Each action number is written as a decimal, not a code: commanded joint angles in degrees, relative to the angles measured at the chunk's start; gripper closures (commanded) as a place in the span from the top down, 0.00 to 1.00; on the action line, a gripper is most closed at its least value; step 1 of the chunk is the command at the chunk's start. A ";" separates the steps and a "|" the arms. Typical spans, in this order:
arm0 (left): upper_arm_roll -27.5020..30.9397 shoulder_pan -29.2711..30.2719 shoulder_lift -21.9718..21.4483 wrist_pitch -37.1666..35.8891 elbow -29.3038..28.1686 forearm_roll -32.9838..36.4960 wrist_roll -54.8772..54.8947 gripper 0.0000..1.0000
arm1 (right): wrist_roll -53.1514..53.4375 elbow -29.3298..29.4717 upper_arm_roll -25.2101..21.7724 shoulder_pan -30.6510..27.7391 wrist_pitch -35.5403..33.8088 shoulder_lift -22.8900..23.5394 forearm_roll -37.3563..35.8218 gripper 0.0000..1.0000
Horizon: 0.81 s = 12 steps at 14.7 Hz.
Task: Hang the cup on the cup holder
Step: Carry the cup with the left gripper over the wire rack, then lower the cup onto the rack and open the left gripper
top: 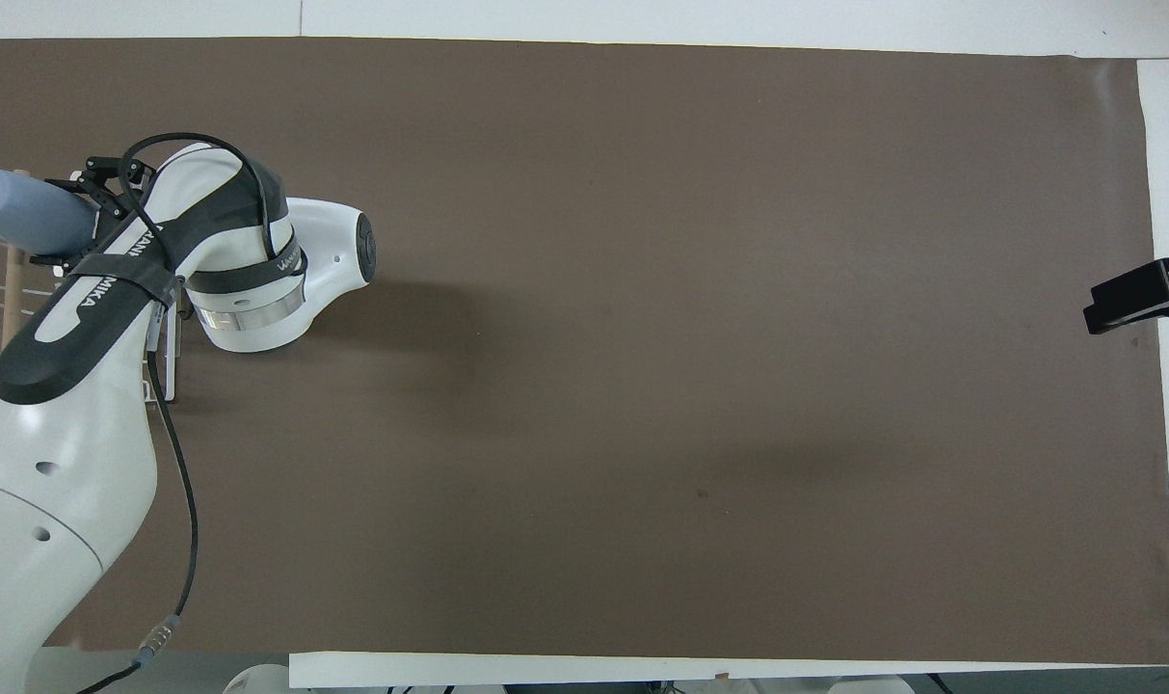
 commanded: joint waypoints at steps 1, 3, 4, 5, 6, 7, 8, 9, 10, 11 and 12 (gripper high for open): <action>-0.63 0.64 1.82 -0.35 0.67 -0.15 -1.79 0.28 | 1.03 1.01 -2.34 2.98 -1.55 0.29 -0.95 0.99; -0.63 0.90 2.35 1.23 2.68 -1.02 -1.79 0.99 | 0.95 1.10 -2.17 2.19 -1.55 0.29 -0.95 0.99; -0.63 0.99 2.79 1.41 4.61 -1.11 -1.71 1.00 | 1.03 1.01 -2.17 2.10 -1.73 0.12 -0.95 0.99; -0.63 0.64 3.40 1.32 5.59 -1.11 -1.53 1.00 | 1.03 1.01 -1.90 1.32 -1.73 -0.06 -0.95 0.99; -0.63 0.46 3.41 1.32 6.47 -1.11 -1.27 1.00 | 1.03 0.93 -1.55 0.01 -1.64 -0.06 -0.95 0.99; -0.72 0.37 3.41 0.89 7.52 -1.46 -1.27 1.00 | 1.03 0.93 -1.46 -0.09 -1.55 -0.06 -0.95 0.99; -0.72 -0.06 2.80 0.53 7.88 -4.77 -0.66 1.00 | 1.03 0.93 -1.55 0.17 -1.55 -0.06 -1.04 0.99; -0.72 -0.50 0.79 1.05 7.88 -8.98 2.13 1.00 | 0.95 0.93 -1.55 0.34 -1.55 -0.06 -1.04 0.99; -0.72 -0.59 -0.79 1.41 7.71 -11.02 6.25 1.00 | 0.95 1.01 -1.46 -0.09 -1.55 -0.06 -1.04 0.99; -0.72 -0.68 -1.16 1.24 7.79 -11.57 9.16 1.00 | 0.77 1.01 -1.55 -0.27 -1.73 -0.06 -1.04 0.99; -0.81 -0.86 -1.60 1.23 7.97 -12.36 11.28 1.00 | 0.68 1.01 -1.55 -0.36 -1.99 -0.06 -1.04 0.99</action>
